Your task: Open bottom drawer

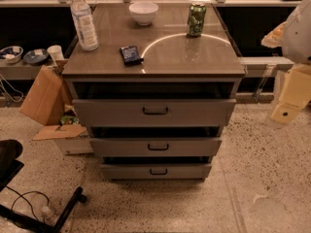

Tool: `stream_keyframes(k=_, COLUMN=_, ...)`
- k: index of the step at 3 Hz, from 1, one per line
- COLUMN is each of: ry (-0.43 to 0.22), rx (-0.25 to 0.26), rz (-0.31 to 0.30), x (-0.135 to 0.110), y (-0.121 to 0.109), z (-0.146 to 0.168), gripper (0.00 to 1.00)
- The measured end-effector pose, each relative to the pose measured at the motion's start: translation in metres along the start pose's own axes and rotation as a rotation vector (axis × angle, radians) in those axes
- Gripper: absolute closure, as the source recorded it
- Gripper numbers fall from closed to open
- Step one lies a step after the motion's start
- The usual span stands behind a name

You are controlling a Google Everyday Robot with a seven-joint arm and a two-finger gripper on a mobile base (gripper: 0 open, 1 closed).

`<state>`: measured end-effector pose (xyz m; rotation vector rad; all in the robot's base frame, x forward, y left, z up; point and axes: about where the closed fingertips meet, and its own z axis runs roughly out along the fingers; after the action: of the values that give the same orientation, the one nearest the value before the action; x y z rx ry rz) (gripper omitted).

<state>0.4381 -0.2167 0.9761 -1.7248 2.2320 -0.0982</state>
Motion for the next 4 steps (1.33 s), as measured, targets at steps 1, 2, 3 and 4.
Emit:
stream_keyframes(k=1, ry=0.000, rx=0.000, rz=0.000, x=0.000, y=0.000, z=0.000, gripper=0.00)
stream_keyframes(k=2, ry=-0.006, rx=-0.011, rz=-0.017, x=-0.003, y=0.004, z=0.025, gripper=0.00)
stream_keyframes(k=3, ry=0.022, rx=-0.004, rz=-0.053, x=-0.001, y=0.006, z=0.083, gripper=0.00)
stream_keyframes(k=4, ry=0.075, rx=-0.030, rz=-0.025, x=0.014, y=-0.007, z=0.193, gripper=0.00)
